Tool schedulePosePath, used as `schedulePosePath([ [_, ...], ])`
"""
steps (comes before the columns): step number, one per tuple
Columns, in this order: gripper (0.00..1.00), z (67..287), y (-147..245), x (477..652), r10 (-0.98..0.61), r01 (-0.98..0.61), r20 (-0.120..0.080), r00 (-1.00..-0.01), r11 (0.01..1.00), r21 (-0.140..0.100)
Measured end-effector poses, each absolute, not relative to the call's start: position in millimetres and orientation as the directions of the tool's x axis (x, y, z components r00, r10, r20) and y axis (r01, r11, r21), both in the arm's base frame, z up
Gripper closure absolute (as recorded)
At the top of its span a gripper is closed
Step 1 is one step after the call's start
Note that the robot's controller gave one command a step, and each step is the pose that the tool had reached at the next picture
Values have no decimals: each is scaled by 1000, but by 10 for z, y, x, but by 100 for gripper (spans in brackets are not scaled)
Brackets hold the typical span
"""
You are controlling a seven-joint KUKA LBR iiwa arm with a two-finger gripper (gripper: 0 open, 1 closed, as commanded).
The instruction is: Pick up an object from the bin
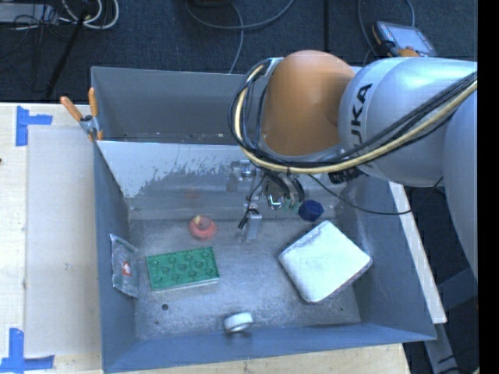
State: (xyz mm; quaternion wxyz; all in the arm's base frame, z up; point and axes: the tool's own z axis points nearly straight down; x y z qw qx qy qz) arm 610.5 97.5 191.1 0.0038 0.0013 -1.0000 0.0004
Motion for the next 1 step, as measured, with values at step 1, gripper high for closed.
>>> schedulePosePath([
  [1, 0, 659, 1724, 5701, -188, -188, 7, -982, 982, 1],
])
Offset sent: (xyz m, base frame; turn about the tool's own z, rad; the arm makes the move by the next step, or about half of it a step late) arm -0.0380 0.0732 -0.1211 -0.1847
